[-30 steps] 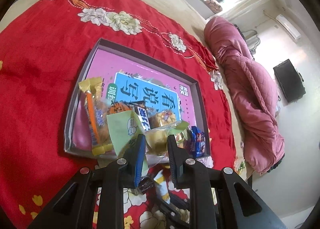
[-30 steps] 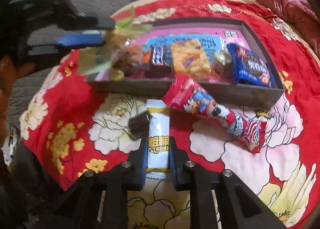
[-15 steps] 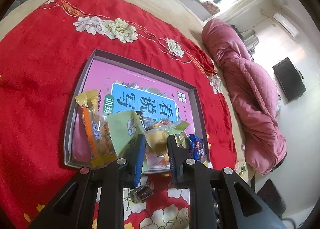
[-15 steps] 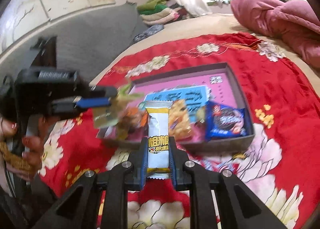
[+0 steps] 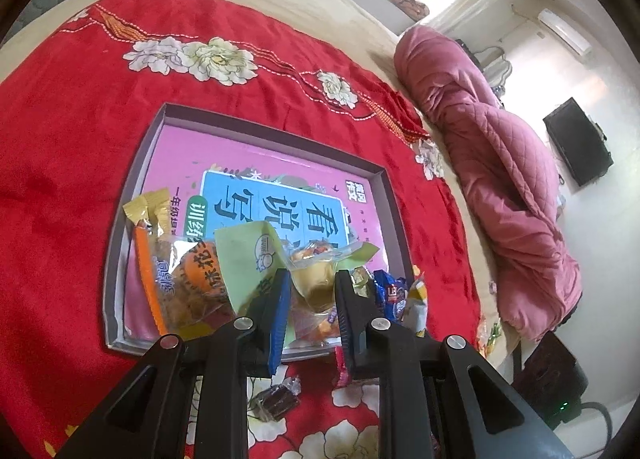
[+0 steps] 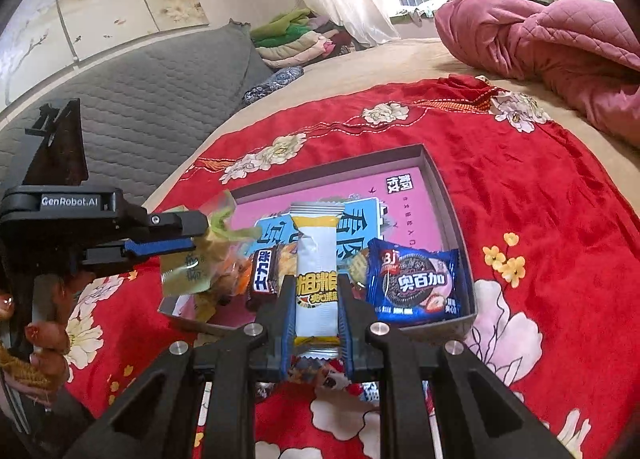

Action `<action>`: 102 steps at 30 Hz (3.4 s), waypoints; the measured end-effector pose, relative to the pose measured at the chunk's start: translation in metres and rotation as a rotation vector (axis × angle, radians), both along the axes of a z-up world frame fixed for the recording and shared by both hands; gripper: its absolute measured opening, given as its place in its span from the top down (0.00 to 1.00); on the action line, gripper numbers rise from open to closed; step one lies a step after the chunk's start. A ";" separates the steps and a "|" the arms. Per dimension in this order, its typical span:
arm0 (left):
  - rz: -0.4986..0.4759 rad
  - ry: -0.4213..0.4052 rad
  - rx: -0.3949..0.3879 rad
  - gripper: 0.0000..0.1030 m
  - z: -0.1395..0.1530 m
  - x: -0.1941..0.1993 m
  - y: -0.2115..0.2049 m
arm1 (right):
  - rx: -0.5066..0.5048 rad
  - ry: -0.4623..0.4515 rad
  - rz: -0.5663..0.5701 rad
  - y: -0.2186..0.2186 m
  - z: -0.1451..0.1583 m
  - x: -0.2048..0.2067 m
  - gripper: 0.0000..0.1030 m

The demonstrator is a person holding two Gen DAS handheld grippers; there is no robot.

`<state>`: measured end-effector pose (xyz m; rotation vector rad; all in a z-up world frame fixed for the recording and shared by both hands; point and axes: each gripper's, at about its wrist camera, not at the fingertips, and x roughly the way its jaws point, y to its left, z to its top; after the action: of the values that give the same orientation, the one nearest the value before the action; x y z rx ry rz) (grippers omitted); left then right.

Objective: Organize snacks
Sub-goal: 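Lower the green pack into the box with the left tool while the right tool lowers the wafer stick, then open both tools to release the green pack and wafer stick in the box, then move both open tools back from the box toward the remaining snacks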

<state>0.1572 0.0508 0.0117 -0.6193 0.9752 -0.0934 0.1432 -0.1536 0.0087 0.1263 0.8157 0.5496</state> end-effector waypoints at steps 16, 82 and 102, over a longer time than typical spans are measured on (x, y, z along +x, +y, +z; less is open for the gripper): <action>-0.024 0.026 0.064 0.78 -0.017 0.005 -0.007 | -0.040 0.010 0.012 0.013 -0.017 0.019 0.82; 0.000 0.017 0.097 0.70 -0.005 -0.024 0.001 | -0.048 -0.059 -0.043 0.002 -0.009 0.014 0.55; -0.079 0.021 0.153 0.65 -0.001 -0.049 -0.013 | -0.138 -0.103 0.005 -0.001 0.012 -0.026 0.38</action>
<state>0.1078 0.0381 0.0111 -0.4420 1.0168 -0.0814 0.1173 -0.1548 0.0208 -0.0306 0.7513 0.4985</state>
